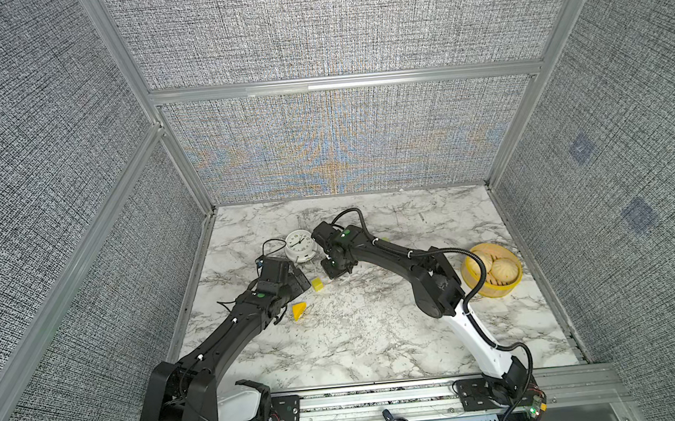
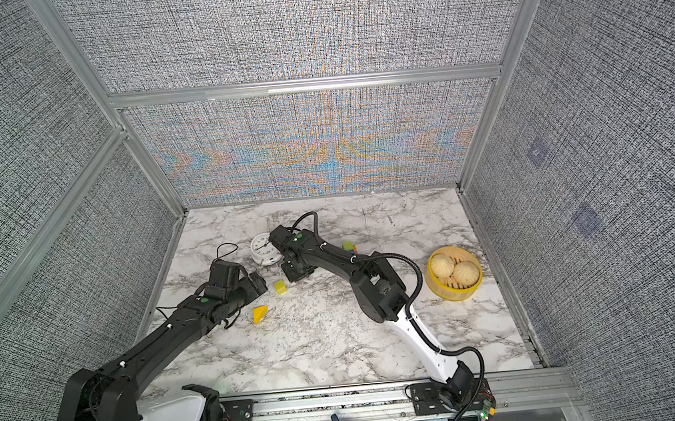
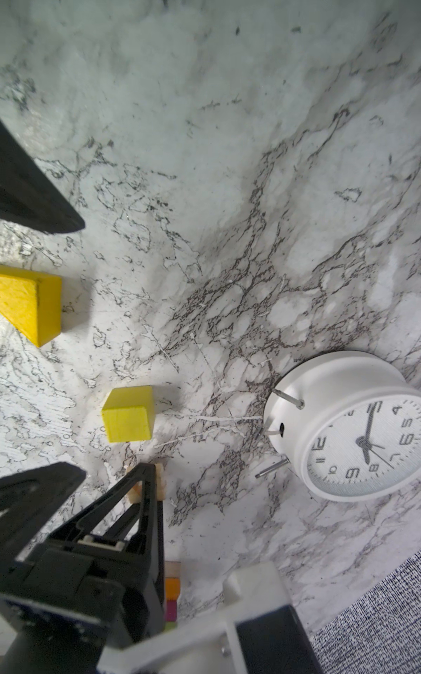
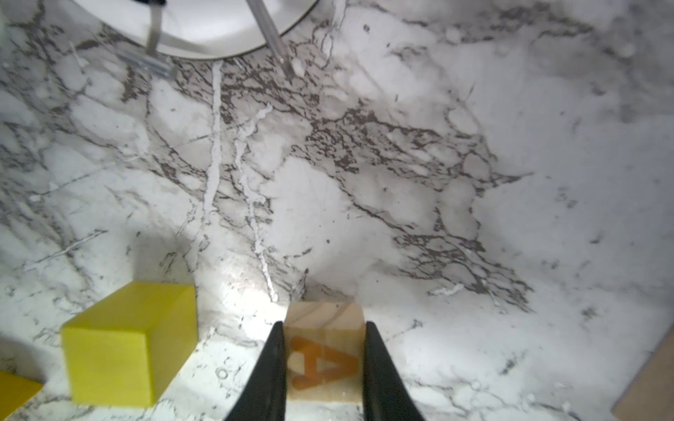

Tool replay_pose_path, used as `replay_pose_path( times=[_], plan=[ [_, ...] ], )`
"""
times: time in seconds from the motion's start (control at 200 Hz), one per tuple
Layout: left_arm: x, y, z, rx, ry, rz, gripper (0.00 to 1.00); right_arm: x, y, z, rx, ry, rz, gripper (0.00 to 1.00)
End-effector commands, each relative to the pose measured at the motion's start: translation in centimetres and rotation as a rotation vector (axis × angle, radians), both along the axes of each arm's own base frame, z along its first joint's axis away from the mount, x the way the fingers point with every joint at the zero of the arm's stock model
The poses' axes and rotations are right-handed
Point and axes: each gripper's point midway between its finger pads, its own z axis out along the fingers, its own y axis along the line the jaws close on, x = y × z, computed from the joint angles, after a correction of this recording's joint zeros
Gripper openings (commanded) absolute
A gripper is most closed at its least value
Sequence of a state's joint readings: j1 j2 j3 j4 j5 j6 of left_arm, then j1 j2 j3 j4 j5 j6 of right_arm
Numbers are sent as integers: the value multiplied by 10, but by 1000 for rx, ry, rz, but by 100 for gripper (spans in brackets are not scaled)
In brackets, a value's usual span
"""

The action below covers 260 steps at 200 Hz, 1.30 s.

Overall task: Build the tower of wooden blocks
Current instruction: 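Grasp the wooden 'A' block with the right gripper while the left gripper hovers, then lift the wooden 'A' block and carry it over the stack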

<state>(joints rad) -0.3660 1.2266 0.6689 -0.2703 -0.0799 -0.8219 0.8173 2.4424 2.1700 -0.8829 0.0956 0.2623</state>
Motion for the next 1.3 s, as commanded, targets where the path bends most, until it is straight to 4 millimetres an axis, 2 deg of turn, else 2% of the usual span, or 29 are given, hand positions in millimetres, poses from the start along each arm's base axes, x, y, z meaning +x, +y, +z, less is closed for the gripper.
replay_pose_path(
  times=[0.0, 0.33, 0.59, 0.805, 1.11, 1.296],
  plan=[
    [-4, 1, 1, 0, 11, 2, 99, 2, -11, 13, -28, -28, 3, 23],
    [-4, -8, 1, -23, 57, -34, 99, 4, -44, 52, -27, -50, -32, 23],
    [2, -17, -5, -18, 101, -82, 99, 9, -86, 74, -18, -56, -102, 24],
    [14, -26, -2, -21, 109, -116, 99, 12, -120, 77, -16, -34, -166, 24],
    [28, -33, -3, 17, 150, -160, 99, 22, -160, 69, -25, 2, -243, 24],
    [33, -35, -9, 37, 185, -171, 99, 27, -172, 65, -12, 7, -278, 24]
  ],
)
